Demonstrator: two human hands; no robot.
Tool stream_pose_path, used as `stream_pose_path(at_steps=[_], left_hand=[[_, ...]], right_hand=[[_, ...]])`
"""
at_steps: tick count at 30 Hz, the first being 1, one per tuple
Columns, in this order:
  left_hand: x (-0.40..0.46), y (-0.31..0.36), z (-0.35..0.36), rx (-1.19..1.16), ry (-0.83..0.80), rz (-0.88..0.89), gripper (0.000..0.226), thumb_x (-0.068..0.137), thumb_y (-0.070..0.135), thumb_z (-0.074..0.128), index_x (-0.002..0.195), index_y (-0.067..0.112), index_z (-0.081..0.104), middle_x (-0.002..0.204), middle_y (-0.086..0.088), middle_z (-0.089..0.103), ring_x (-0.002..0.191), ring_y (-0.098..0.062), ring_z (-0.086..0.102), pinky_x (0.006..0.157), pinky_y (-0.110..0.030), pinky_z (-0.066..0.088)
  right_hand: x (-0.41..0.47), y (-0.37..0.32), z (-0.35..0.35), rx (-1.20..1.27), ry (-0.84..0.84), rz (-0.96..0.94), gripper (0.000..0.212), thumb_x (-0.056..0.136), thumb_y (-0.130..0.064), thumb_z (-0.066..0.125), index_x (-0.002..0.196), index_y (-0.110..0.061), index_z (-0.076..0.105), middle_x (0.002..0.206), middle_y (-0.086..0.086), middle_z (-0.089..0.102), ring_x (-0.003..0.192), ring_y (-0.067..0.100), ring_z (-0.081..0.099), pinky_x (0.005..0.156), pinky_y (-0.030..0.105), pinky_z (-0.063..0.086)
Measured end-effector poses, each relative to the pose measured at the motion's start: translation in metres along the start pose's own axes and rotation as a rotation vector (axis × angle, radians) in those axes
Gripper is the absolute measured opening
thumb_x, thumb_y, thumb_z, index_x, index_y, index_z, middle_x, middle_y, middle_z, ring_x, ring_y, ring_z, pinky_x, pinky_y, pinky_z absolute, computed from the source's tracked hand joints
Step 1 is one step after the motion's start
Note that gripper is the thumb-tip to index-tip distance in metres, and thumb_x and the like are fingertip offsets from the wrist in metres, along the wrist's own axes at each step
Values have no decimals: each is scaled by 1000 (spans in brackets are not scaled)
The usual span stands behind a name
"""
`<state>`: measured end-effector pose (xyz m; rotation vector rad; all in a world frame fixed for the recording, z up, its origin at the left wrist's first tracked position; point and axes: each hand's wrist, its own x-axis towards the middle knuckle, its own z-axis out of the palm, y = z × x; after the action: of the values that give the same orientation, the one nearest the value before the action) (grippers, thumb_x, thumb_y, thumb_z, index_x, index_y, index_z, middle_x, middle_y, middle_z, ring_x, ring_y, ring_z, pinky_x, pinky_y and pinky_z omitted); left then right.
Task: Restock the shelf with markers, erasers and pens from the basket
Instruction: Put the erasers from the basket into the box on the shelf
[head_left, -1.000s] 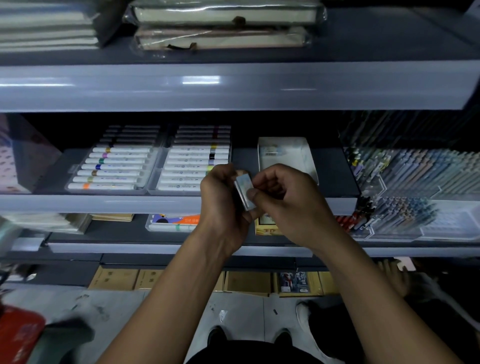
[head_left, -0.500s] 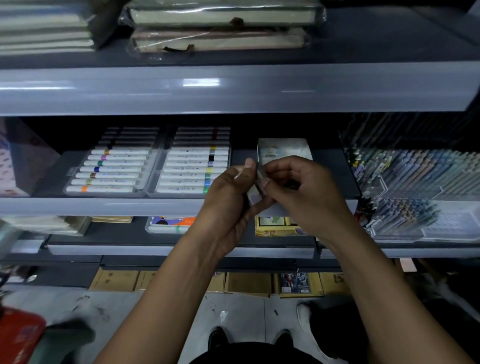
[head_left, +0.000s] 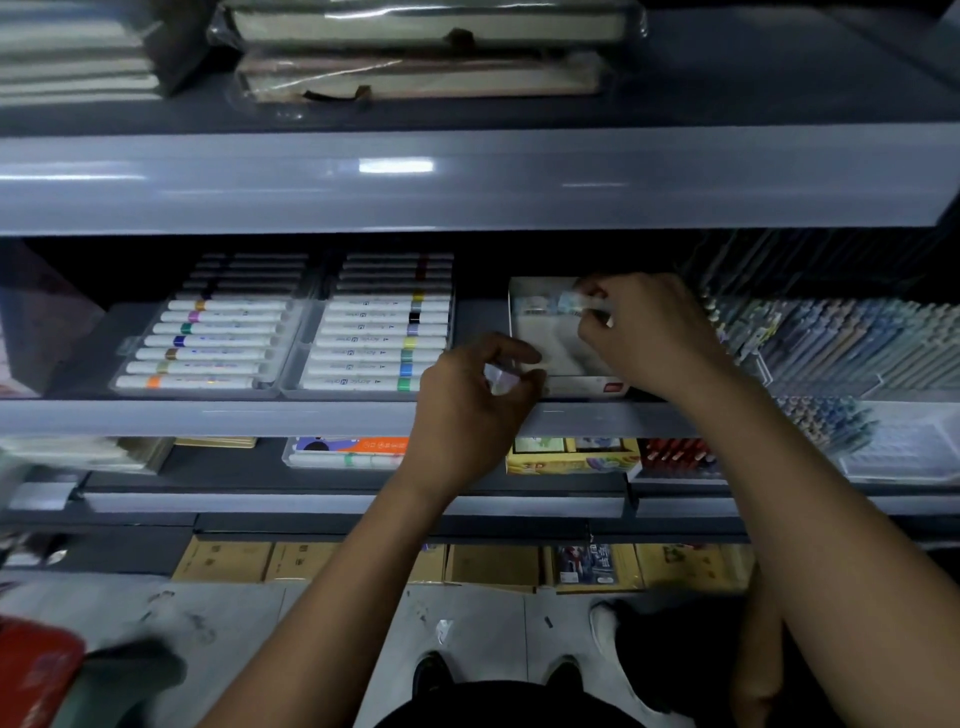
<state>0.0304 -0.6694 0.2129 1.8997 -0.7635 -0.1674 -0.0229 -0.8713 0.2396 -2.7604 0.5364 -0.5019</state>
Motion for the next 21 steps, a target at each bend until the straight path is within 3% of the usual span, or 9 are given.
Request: stream_pose_path(at_steps=[3, 6, 8, 11, 14, 17, 21], left_hand=[[-2, -5, 1, 121, -30, 69, 13, 94, 15, 75, 105, 24, 76, 94, 16, 70, 86, -5, 67, 73, -18, 53], [-2, -7, 2, 162, -45, 87, 18, 95, 13, 73, 98, 31, 73, 86, 26, 64, 83, -6, 65, 70, -16, 50], [-1, -8, 2, 162, -32, 90, 19, 95, 12, 72, 95, 32, 72, 84, 27, 62, 83, -5, 64, 69, -16, 50], [0, -9, 2, 149, -27, 85, 12, 94, 12, 73, 95, 24, 75, 84, 22, 64, 82, -7, 66, 72, -28, 54], [1, -9, 2, 145, -40, 102, 11, 94, 11, 73, 95, 22, 75, 86, 20, 66, 82, -9, 67, 74, -32, 56], [1, -9, 1, 149, -51, 124, 11, 94, 11, 73, 95, 22, 75, 87, 28, 62, 84, -6, 65, 73, -22, 53], [0, -10, 1, 160, -51, 130, 10, 94, 10, 73, 95, 20, 76, 87, 28, 62, 86, -3, 63, 72, -14, 49]], right_hand=[[9, 5, 6, -180, -90, -56, 31, 93, -18, 59, 121, -14, 71, 114, 16, 73, 99, 36, 69, 81, 40, 58], [18, 9, 11, -285, -139, -55, 24, 93, -11, 57, 114, -11, 70, 105, 17, 71, 84, 35, 67, 70, 36, 56], [22, 9, 13, -341, -150, -40, 14, 93, -8, 58, 103, -9, 67, 92, 16, 67, 67, 30, 55, 59, 30, 45], [24, 8, 15, -358, -109, -33, 4, 92, -8, 61, 93, -11, 59, 82, 15, 62, 60, 26, 42, 50, 25, 24], [25, 10, 17, -346, -73, -32, 5, 92, -8, 61, 88, -9, 60, 79, 14, 61, 59, 26, 42, 51, 26, 23], [25, 11, 20, -361, -70, -19, 11, 94, -7, 59, 83, -7, 61, 75, 12, 57, 59, 25, 43, 52, 26, 25], [24, 9, 23, -376, -22, -7, 12, 95, -9, 57, 89, -7, 67, 84, 15, 66, 65, 29, 50, 57, 27, 29]])
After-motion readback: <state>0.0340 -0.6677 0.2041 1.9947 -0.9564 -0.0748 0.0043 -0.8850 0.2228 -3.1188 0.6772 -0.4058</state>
